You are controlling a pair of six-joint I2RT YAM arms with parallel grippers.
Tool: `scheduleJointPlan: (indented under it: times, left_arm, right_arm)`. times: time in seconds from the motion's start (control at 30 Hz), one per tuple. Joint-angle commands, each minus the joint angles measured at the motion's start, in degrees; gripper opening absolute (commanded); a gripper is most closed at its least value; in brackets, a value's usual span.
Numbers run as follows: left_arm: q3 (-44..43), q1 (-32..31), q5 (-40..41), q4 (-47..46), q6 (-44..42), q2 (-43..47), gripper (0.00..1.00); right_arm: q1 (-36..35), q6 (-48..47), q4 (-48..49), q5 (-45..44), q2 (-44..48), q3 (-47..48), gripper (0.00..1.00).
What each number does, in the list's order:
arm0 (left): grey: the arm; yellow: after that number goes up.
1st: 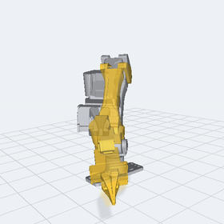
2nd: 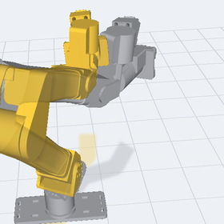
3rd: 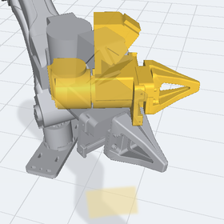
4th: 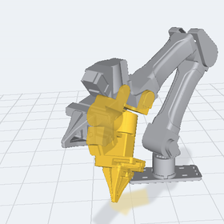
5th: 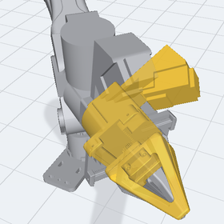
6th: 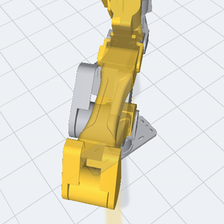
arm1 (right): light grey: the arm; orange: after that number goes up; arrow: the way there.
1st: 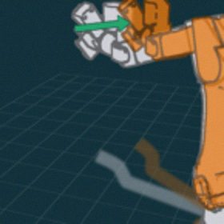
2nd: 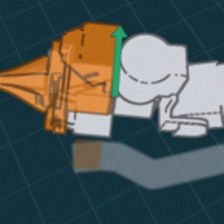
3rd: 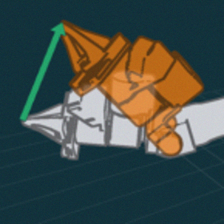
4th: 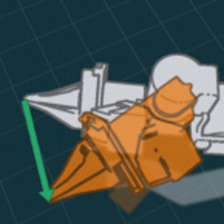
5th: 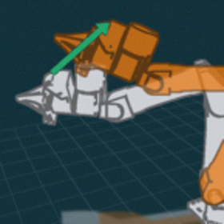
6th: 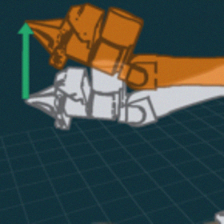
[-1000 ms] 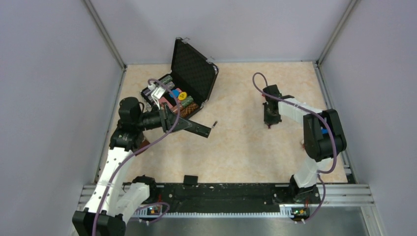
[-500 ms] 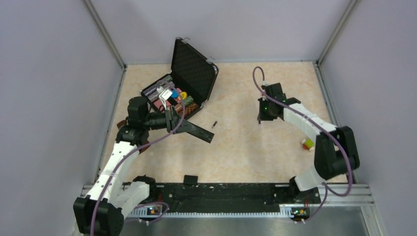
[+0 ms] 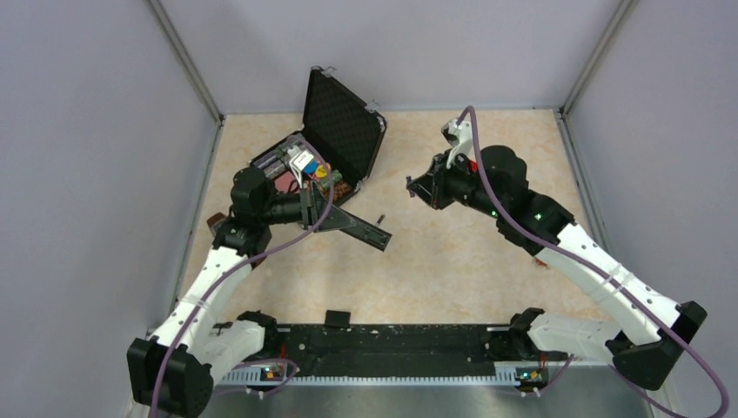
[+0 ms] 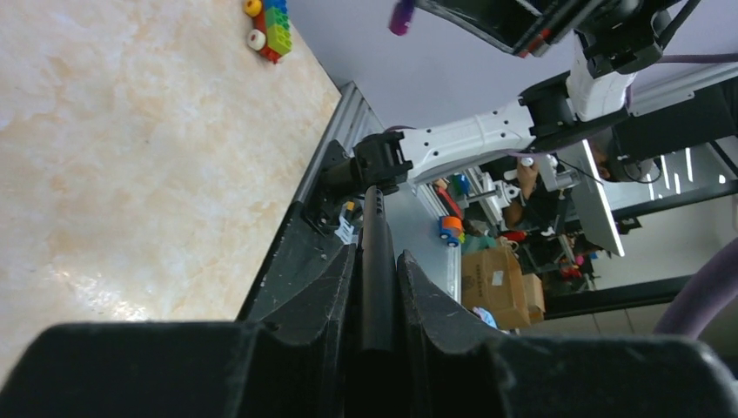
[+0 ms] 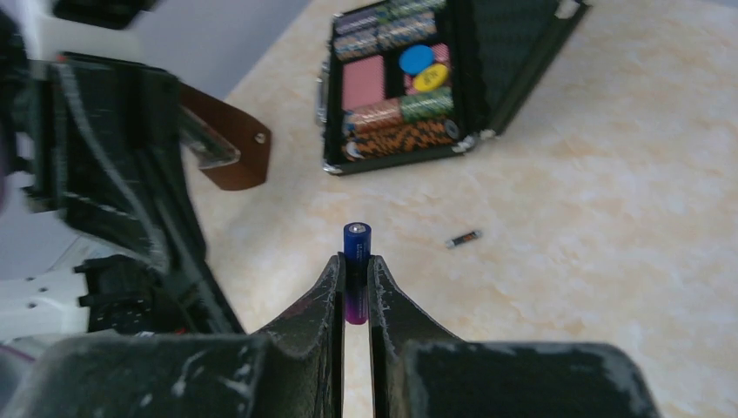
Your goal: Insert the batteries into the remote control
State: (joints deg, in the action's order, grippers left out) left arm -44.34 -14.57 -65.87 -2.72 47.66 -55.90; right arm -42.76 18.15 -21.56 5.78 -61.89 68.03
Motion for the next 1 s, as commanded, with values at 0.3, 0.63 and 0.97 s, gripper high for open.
scheduleJointPlan:
  times: [0.3, 0.63, 0.97]
  left_arm:
    - [-5.2, -2.5, -0.5, -13.2, 17.8, -2.5, 0.0]
    - [-5.4, -2.5, 1.3, -10.3, 17.0, -3.9, 0.0]
    - [-5.3, -2.4, 1.2, -10.2, 16.9, -5.3, 0.0]
  right_arm:
    - [-14.5, -7.5, 1.1, 1.4, -5.1, 11.6, 0.09]
    - [-16.9, -9.5, -3.1, 1.4, -6.2, 12.5, 0.08]
    - [-16.9, -10.8, -6.2, 3.2, -5.9, 11.6, 0.08]
